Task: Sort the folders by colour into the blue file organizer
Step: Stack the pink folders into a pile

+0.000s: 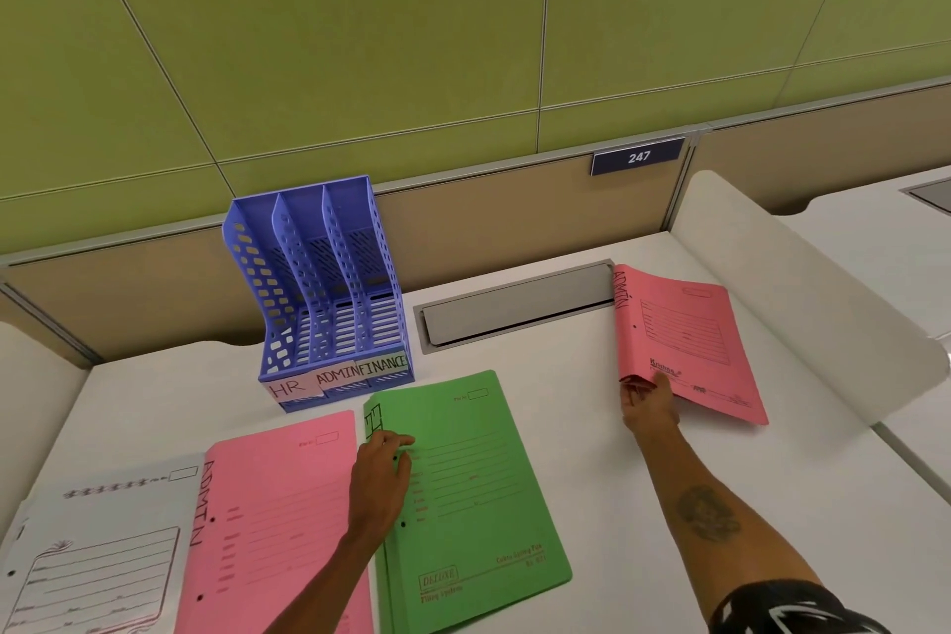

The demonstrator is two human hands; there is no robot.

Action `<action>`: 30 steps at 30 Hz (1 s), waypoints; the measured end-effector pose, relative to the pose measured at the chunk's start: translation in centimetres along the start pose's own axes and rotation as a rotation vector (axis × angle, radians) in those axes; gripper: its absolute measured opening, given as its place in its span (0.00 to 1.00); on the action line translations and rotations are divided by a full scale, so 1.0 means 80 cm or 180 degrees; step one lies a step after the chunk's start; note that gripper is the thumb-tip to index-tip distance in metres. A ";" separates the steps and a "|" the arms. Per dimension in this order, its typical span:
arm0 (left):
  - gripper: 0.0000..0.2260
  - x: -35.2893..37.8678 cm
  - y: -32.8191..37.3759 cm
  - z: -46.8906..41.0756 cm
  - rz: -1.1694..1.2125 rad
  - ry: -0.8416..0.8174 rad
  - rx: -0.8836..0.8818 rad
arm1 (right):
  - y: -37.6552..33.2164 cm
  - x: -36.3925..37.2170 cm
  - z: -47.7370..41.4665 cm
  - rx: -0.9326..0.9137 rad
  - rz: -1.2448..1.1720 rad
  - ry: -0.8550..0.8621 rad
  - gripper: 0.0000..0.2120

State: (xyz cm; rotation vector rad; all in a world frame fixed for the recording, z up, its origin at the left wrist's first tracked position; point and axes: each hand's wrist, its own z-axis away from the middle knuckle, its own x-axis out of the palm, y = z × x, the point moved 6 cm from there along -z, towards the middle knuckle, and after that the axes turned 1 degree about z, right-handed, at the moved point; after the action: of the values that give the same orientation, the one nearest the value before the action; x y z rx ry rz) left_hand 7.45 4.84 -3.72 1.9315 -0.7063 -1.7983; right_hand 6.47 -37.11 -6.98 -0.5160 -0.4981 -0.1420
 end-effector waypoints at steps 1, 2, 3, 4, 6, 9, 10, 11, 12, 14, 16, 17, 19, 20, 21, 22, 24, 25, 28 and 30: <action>0.10 -0.001 -0.001 0.000 -0.0008 0.0006 -0.0004 | -0.003 0.000 -0.007 0.0009 -0.0040 -0.0095 0.21; 0.10 -0.001 -0.001 0.000 -0.0001 0.0010 -0.0005 | -0.005 0.001 -0.015 0.0002 -0.0036 -0.0210 0.22; 0.09 -0.001 -0.002 0.000 0.0012 0.0010 -0.0003 | -0.006 0.002 -0.018 -0.0002 -0.0011 -0.0336 0.23; 0.09 -0.001 -0.002 0.000 0.0027 0.0005 0.0002 | -0.007 0.004 -0.020 0.0000 -0.0003 -0.0490 0.24; 0.09 0.000 0.000 0.001 0.0050 -0.0015 0.0016 | -0.005 0.009 -0.009 0.0052 0.0064 -0.0742 0.25; 0.09 0.004 0.005 0.001 0.0127 -0.0094 0.0067 | -0.003 0.016 0.011 -0.0004 0.0136 -0.1056 0.24; 0.10 0.006 0.007 0.001 0.0161 -0.0124 0.0090 | -0.001 0.018 0.018 -0.0022 0.0172 -0.1187 0.24; 0.10 0.007 0.009 0.001 0.0192 -0.0153 0.0111 | 0.002 0.019 0.026 -0.0007 0.0198 -0.1293 0.23; 0.10 0.008 0.012 0.000 0.0219 -0.0177 0.0128 | 0.006 0.020 0.031 0.0025 0.0223 -0.1383 0.23; 0.11 0.009 0.018 0.001 0.0321 -0.0228 0.0131 | 0.018 0.020 0.044 0.0097 0.0301 -0.1529 0.21; 0.12 0.008 0.024 0.000 0.0494 -0.0284 0.0112 | 0.035 0.019 0.058 0.0184 0.0370 -0.1678 0.19; 0.13 0.008 0.027 -0.001 0.0616 -0.0315 0.0090 | 0.043 0.018 0.066 0.0223 0.0400 -0.1752 0.18; 0.13 0.005 0.032 -0.003 0.1004 -0.0374 -0.0044 | 0.061 0.015 0.083 0.0303 0.0459 -0.1903 0.18; 0.13 0.002 0.033 -0.004 0.1255 -0.0374 -0.0153 | 0.070 0.014 0.094 0.0337 0.0499 -0.1974 0.18; 0.13 -0.001 0.034 -0.004 0.1507 -0.0360 -0.0282 | 0.079 0.013 0.104 0.0366 0.0553 -0.2038 0.19; 0.14 -0.005 0.035 -0.005 0.1731 -0.0351 -0.0409 | 0.088 0.012 0.115 0.0390 0.0600 -0.2089 0.20; 0.15 -0.011 0.035 -0.005 0.2072 -0.0393 -0.0602 | 0.108 0.009 0.135 0.0450 0.0709 -0.2183 0.21; 0.15 -0.015 0.035 -0.005 0.2216 -0.0435 -0.0667 | 0.118 0.007 0.145 0.0494 0.0771 -0.2224 0.21; 0.15 -0.026 0.035 -0.006 0.2607 -0.0526 -0.0851 | 0.152 0.000 0.174 0.0647 0.0995 -0.2328 0.22; 0.16 -0.034 0.033 -0.006 0.2912 -0.0521 -0.1003 | 0.175 -0.005 0.194 0.0738 0.1210 -0.2451 0.21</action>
State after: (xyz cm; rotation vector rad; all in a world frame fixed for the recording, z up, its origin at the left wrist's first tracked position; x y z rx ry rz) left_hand 7.57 4.44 0.08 0.9905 -1.0565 -1.3549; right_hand 3.14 -17.19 -1.55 -0.4165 -1.1375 0.4951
